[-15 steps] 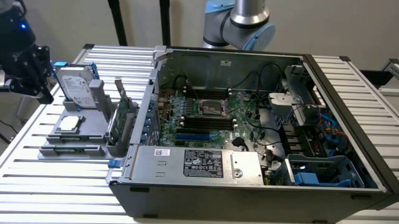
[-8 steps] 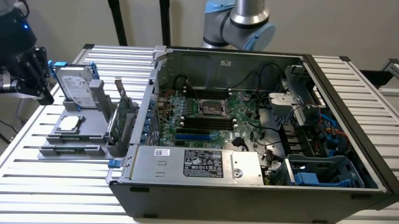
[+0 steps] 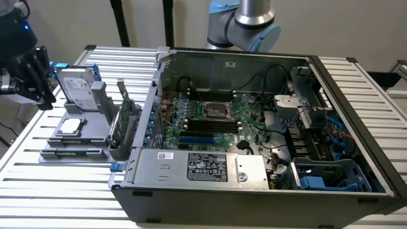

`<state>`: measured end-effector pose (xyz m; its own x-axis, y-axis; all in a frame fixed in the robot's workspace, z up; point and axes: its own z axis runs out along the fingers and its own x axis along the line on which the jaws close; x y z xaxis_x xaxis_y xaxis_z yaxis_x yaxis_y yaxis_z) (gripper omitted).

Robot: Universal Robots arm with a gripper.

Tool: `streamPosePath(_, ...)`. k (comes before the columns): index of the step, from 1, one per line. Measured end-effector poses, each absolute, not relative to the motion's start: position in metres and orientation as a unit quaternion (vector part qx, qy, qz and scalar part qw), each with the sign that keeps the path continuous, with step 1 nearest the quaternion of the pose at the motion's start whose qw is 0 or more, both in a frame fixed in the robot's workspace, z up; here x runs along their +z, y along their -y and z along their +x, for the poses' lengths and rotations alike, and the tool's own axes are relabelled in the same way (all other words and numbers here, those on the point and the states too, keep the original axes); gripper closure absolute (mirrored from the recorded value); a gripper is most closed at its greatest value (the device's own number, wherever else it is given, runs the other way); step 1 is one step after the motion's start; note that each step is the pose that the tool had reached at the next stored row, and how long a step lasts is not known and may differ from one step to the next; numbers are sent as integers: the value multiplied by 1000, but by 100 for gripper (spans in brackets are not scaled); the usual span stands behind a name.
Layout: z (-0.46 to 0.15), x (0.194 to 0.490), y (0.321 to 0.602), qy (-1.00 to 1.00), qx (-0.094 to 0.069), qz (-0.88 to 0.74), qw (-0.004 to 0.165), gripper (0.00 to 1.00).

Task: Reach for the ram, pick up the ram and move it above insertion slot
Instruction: 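Pick up the ram and move it above insertion slot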

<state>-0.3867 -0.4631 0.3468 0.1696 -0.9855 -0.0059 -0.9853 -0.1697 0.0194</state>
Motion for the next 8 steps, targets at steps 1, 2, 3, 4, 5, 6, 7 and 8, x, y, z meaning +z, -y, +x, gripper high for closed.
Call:
streamPosePath(1,-387,347,463,644,-9,765,6,70)
streamPosePath(2,-387,347,463,644,-8,765,5,70)
streamPosePath(3,-387,346,463,644,-8,765,5,64)
streamPosePath(4,-387,345,463,644,-8,765,5,64)
streamPosePath(5,-387,344,463,644,-8,765,5,64)
streamPosePath(6,-387,342,464,644,-8,765,6,64)
streamPosePath(7,-387,340,464,644,-8,765,5,64)
streamPosePath(8,-387,339,464,644,-8,765,5,64)
